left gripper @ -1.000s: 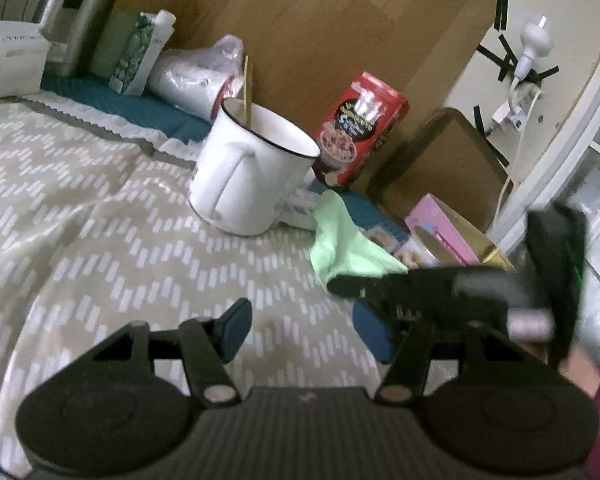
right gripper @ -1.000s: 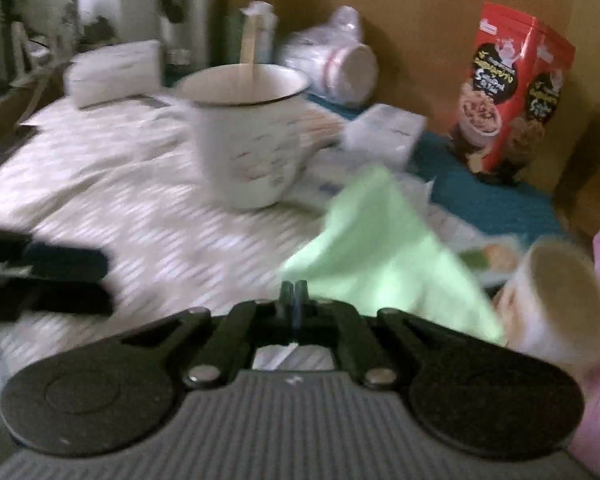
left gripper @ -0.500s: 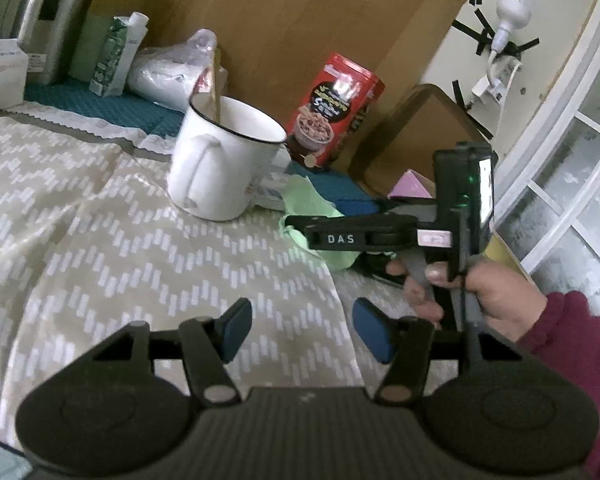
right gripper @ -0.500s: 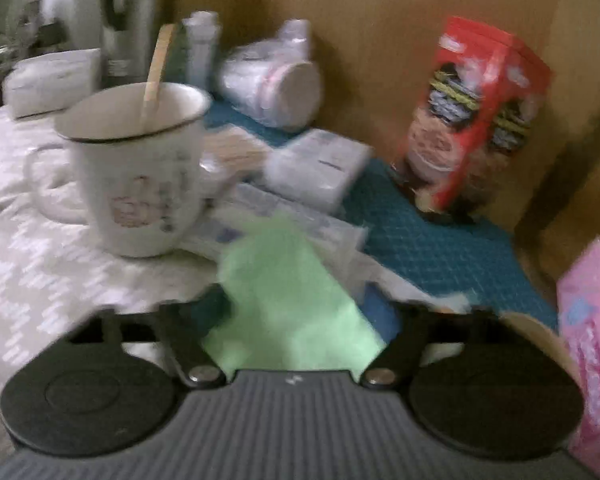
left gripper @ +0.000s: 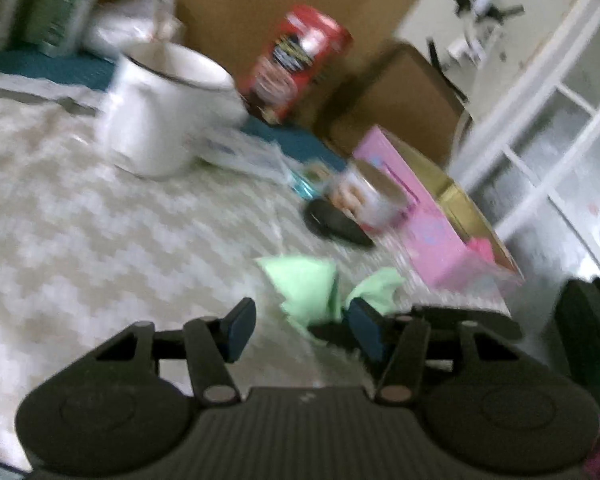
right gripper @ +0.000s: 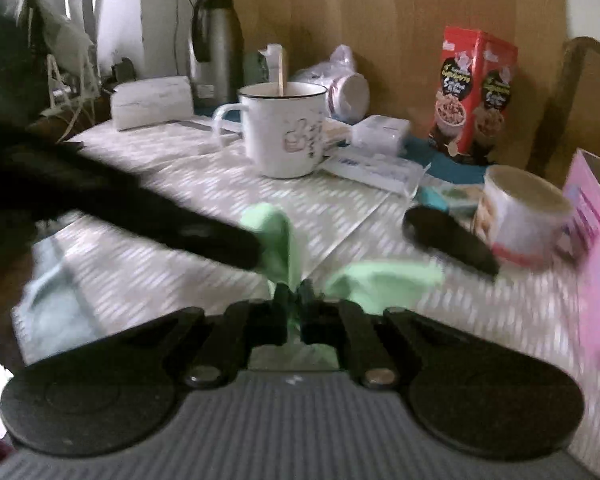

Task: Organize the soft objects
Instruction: 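Carry the green cloth into the pink tin and release it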

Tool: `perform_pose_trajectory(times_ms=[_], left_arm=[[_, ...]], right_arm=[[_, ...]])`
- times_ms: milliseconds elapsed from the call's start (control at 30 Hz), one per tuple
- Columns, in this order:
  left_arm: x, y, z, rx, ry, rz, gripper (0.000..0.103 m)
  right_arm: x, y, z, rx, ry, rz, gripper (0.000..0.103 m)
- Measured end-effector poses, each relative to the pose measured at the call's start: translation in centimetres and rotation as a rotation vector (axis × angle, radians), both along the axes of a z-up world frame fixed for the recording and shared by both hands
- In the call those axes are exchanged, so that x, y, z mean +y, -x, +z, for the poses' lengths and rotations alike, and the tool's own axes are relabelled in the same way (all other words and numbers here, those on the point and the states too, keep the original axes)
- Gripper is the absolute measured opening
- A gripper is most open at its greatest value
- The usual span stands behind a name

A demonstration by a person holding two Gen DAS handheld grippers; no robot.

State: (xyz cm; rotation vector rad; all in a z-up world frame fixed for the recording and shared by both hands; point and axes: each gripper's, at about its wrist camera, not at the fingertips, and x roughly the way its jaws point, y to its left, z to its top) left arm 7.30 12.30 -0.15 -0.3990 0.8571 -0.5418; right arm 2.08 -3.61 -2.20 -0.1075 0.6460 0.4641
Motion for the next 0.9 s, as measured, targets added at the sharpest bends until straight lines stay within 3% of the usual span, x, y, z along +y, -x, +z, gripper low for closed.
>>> perform_pose_trajectory(times_ms=[33, 67, 100, 200, 333, 400, 467, 533, 567, 600, 767, 900], left_arm=[[-0.8, -0.1, -0.2, 0.013, -0.001, -0.027, 0.047], [-1.7, -0.2, -0.4, 0.023, -0.008, -0.049, 0.034], [-2.4, -0.2, -0.6, 0.028, -0.021, -0.065, 0.024], [-4.3, -0.2, -1.5, 0.048, -0.071, -0.094, 0.020], [-4.4, -0.1, -1.5, 0.050, -0.085, -0.082, 0.017], [-4.5, -0.1, -1.4, 0.050, -0.093, -0.080, 0.014], [-4.9, 0.2, -1.3, 0.036, -0.114, -0.088, 0.013], [-5.4, 0.2, -1.2, 0.032, -0.127, -0.107, 0.012], [-5.8, 0.2, -1.1, 0.031, -0.130, -0.122, 0.012], [-6.2, 0.1, -0.9, 0.034, -0.123, -0.141, 0.012], [-10.2, -0.5, 2.5, -0.076, -0.151, -0.237, 0.011], [-15.3, -2.4, 6.0, -0.165, -0.124, -0.329, 0.012]], right_arm=[[0.0, 1.0, -0.1, -0.018, -0.001, -0.004, 0.014], [0.1, 1.6, -0.2, -0.036, 0.006, -0.007, 0.020], [0.0, 2.2, -0.3, -0.042, 0.012, -0.014, 0.035], [-0.9, 3.3, 0.0, -0.069, -0.008, -0.036, 0.060], [-2.1, 4.0, 0.2, -0.118, 0.004, -0.083, 0.072], [-2.5, 3.3, -0.4, -0.086, -0.005, -0.099, 0.074], [-2.5, 2.9, -1.4, -0.038, -0.010, -0.119, 0.068], [-2.7, 2.8, -1.6, -0.059, -0.034, -0.138, 0.038], [-2.8, 2.7, -1.5, -0.055, -0.046, -0.135, 0.017], [-3.0, 2.8, -1.4, -0.061, -0.063, -0.150, 0.007], [-6.2, 3.6, 1.0, -0.232, -0.080, -0.302, 0.007], [-10.6, 3.3, 3.3, -0.338, -0.076, -0.455, 0.007]])
